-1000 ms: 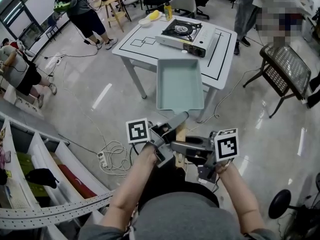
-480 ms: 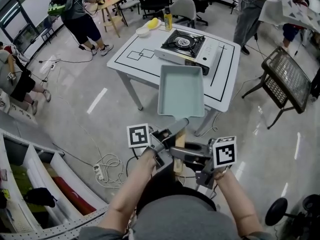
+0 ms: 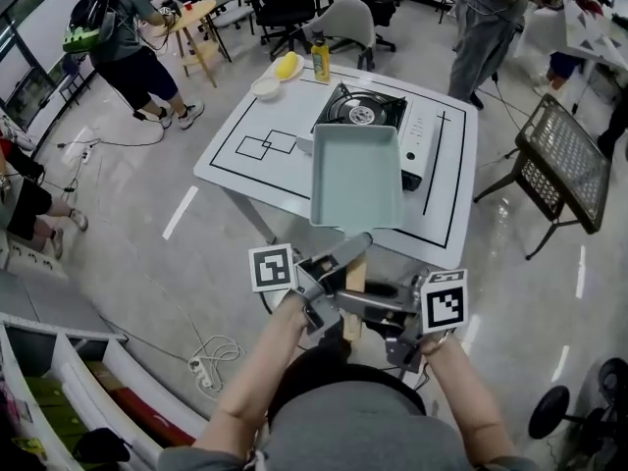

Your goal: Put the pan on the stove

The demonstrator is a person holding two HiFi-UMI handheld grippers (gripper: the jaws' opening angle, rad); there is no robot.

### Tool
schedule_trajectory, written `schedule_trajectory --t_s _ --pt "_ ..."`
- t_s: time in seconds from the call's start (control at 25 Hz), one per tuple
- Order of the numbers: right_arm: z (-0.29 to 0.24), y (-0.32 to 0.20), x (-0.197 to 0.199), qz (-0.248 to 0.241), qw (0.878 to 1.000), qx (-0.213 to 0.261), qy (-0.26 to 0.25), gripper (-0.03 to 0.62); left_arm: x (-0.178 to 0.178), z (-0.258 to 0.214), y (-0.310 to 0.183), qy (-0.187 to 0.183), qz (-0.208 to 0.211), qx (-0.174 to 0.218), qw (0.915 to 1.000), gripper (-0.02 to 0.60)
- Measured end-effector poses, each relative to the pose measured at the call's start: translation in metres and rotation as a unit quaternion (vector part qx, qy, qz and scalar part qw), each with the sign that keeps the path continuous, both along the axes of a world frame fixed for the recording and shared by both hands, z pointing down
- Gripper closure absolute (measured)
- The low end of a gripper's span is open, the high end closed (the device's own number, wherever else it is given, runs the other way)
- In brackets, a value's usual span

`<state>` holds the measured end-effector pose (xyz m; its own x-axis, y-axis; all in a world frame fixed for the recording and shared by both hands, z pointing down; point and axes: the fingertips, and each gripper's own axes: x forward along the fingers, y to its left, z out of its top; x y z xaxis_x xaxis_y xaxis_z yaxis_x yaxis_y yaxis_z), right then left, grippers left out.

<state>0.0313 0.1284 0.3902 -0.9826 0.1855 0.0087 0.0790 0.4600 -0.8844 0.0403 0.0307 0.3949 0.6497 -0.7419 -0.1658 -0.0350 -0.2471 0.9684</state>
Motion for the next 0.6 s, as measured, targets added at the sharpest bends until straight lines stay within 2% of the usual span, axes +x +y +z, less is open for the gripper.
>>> schedule_trajectory --t_s 0.24,0.6 --pt "-0.001 -0.049 -0.031 0.02 1.0 0.001 0.003 0.422 -0.028 -0.001 -0.048 0.0 0.019 0.001 0.9998 0.402" --pt "-0.002 -0.083 -0.055 0.04 0.999 -0.008 0.01 0.422 -0.047 -0.001 -0.081 0.007 0.041 -0.008 0.9991 0.402"
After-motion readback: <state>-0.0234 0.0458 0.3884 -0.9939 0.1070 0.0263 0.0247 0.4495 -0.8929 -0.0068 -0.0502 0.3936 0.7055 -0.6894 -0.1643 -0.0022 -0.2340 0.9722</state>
